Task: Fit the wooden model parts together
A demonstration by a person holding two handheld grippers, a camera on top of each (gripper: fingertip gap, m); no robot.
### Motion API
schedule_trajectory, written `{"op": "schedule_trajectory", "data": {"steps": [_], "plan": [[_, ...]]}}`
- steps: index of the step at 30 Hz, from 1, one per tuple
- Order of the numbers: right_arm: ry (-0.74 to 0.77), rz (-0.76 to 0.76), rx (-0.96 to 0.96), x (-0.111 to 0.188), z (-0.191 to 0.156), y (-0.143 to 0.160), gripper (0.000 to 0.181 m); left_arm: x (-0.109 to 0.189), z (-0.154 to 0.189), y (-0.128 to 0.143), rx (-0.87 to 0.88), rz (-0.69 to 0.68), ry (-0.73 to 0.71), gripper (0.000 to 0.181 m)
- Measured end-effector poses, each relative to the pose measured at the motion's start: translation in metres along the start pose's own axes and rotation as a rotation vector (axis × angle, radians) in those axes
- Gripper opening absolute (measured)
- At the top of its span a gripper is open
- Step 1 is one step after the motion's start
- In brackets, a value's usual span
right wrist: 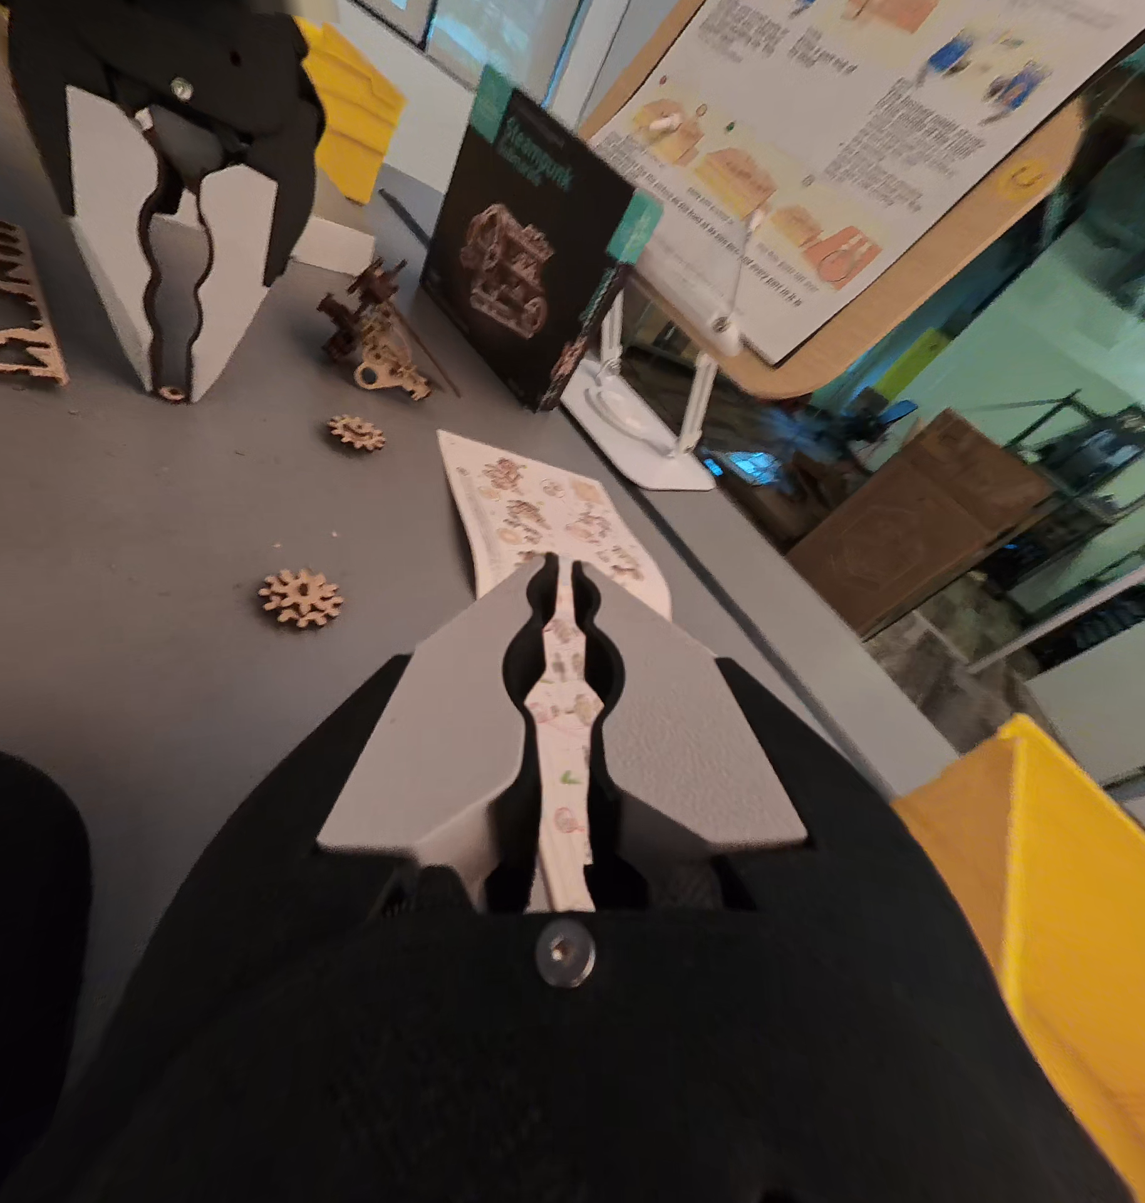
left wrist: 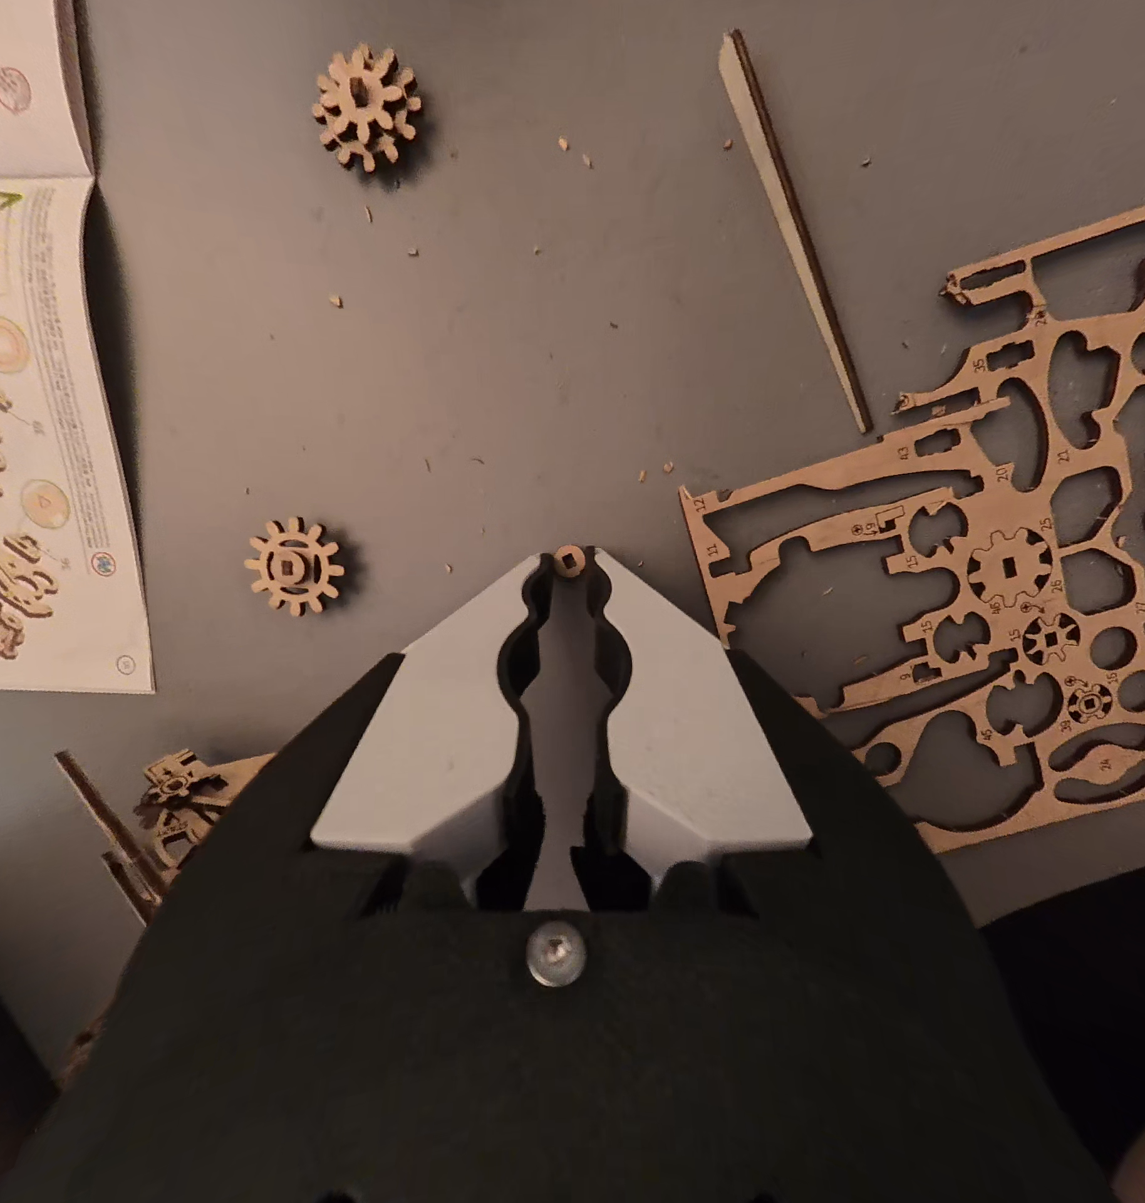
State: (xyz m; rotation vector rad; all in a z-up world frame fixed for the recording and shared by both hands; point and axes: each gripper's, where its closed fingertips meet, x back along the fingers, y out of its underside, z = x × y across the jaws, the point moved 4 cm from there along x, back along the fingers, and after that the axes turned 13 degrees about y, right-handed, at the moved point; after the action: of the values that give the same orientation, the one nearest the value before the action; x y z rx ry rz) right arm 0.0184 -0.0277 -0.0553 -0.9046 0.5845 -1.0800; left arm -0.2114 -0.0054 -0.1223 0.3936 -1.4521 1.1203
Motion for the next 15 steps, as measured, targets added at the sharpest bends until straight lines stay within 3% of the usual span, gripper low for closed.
{"op": "schedule_trajectory", "data": {"steps": [6, 13, 15], "plan": [[0.244, 0.114, -0.088, 0.020, 0.045, -0.024, 0.001, 0.010, -0.007, -0.017, -0.009, 0.115, -0.041, 0.008], [0.281, 0.099, -0.128, 0.025, 0.056, -0.027, 0.001, 0.007, -0.024, -0.081, -0.044, 0.298, -0.174, 0.008], [0.267, 0.092, -0.123, 0.024, 0.053, -0.027, 0.001, -0.003, -0.028, -0.091, -0.085, 0.253, -0.190, 0.008]]}}
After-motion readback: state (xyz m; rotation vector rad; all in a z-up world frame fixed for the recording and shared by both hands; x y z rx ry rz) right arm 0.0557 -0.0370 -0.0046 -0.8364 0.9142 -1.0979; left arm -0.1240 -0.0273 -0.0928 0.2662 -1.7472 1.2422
